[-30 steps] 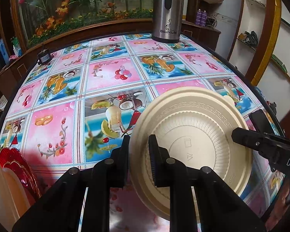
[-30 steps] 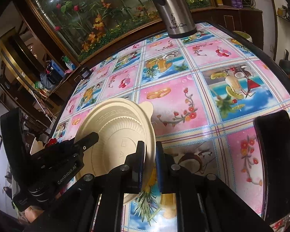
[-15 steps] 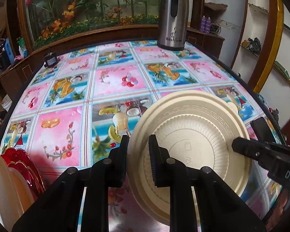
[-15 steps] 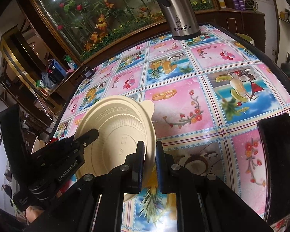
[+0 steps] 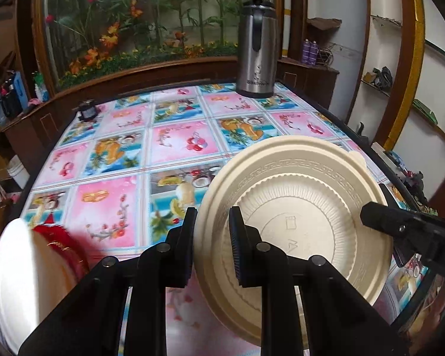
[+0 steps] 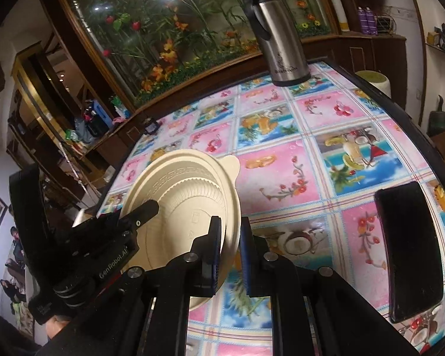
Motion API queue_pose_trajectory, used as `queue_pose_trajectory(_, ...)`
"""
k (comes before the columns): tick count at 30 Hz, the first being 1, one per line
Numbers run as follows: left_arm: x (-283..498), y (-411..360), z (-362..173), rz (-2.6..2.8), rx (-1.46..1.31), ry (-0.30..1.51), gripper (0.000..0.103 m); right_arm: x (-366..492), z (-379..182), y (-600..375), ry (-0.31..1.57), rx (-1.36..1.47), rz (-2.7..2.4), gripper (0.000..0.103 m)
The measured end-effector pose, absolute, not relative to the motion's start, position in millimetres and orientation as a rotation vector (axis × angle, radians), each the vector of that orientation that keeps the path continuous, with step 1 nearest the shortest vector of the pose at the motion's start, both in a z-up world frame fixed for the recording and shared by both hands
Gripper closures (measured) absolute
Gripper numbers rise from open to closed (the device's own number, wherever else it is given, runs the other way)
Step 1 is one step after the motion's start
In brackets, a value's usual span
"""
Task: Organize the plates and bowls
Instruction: 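Carry the small beige bowl with the left tool over the bowl stack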
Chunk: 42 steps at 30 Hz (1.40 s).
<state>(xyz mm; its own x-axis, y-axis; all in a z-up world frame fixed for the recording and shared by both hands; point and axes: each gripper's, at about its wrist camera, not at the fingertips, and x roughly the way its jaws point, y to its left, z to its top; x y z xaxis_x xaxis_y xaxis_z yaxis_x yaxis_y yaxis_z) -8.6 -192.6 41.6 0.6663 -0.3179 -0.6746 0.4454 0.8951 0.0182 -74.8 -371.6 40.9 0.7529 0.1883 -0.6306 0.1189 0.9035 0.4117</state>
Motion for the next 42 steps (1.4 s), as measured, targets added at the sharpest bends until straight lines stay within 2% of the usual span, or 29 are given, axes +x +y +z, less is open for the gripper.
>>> queue_pose_trajectory(15,-32.5,-76.6,98.3,-0.232,0.066,0.614,0.085,-65.4,109.5,-277.2,0.648,0.323,0.293,0.089)
queue_pose_trajectory(21,-28.3,-10.1,97.1,-0.121,-0.003,0.631,0.084,-47.6,125.3,-214.6,0.663,0.265,0.420,0.089)
queue_pose_trajectory(30,-5.6,48.9,67.7,-0.014,-0.093,0.717,0.081,-11.2,92.6,-139.2,0.798,0.248,0.500,0.088)
queue_pose_trajectory(35,-0.7,58.4,56.6,-0.006,-0.109,0.738,0.077,-6.3,67.6,-127.7,0.866,0.257,0.500,0.088)
queue_pose_trajectory(42,6.1,61.0,45.8,-0.022,-0.115,0.770,0.076,-4.6,60.3,-125.3,0.885,0.249,0.479,0.087)
